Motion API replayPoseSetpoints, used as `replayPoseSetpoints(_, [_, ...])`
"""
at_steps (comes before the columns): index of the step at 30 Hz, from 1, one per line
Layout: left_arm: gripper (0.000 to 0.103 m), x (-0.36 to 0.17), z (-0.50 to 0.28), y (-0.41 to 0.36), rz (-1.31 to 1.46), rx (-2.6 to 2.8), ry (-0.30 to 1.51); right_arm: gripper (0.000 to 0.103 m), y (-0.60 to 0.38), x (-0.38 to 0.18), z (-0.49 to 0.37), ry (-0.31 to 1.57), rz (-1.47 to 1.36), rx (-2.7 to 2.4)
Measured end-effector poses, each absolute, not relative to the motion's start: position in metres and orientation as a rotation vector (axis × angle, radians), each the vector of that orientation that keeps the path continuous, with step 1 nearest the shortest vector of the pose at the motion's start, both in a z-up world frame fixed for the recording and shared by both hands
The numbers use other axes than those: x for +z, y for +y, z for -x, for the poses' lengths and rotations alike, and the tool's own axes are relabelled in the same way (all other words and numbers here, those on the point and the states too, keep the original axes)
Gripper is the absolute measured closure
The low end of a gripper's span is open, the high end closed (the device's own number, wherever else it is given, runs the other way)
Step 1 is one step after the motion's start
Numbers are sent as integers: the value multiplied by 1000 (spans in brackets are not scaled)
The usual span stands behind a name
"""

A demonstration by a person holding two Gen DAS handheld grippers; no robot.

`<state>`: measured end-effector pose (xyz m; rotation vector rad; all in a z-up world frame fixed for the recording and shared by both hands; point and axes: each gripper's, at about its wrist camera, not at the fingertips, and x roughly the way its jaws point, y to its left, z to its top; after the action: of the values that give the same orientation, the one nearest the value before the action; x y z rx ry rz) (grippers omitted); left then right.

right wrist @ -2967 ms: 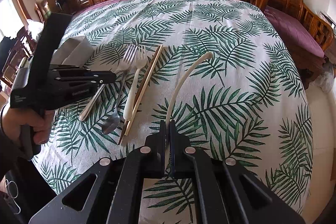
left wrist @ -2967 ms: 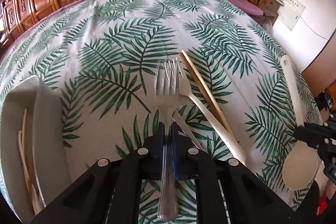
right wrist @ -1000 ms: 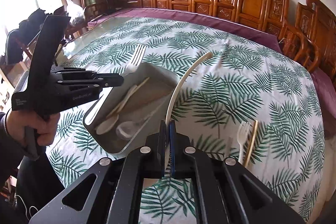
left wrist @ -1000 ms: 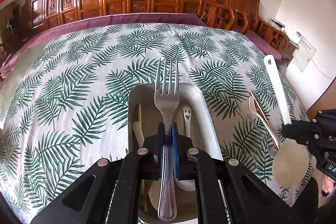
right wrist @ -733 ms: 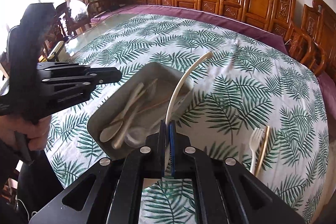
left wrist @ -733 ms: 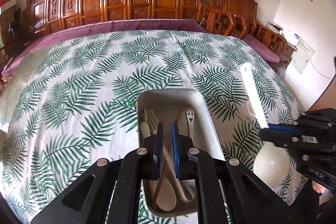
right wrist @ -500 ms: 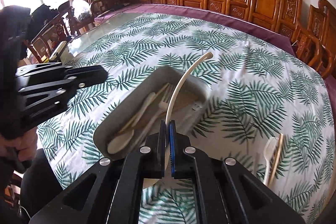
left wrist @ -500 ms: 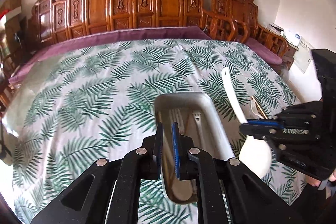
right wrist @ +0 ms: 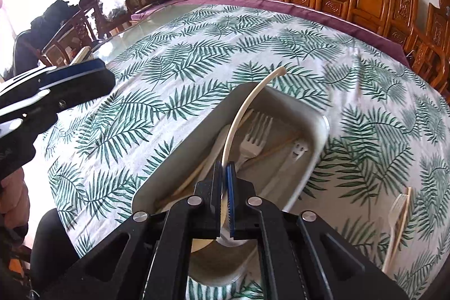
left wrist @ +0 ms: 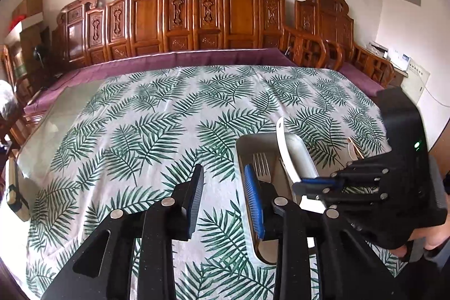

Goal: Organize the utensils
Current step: 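Carry the metal fork and white spoon over the grey tray and release both, then grasp the white plastic fork with the right tool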

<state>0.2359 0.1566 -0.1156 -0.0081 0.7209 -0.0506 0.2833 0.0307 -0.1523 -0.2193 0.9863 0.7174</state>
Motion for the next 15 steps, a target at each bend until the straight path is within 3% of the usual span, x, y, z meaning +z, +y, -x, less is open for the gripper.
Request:
replayPoseSetpoints(3, [64, -114, -236, 160, 11, -43, 715, 97, 34, -157, -282, 991, 220, 721])
replayPoseSetpoints(15, [63, -114, -233, 154, 2, -56, 717, 94, -1, -146, -269, 947, 197, 693])
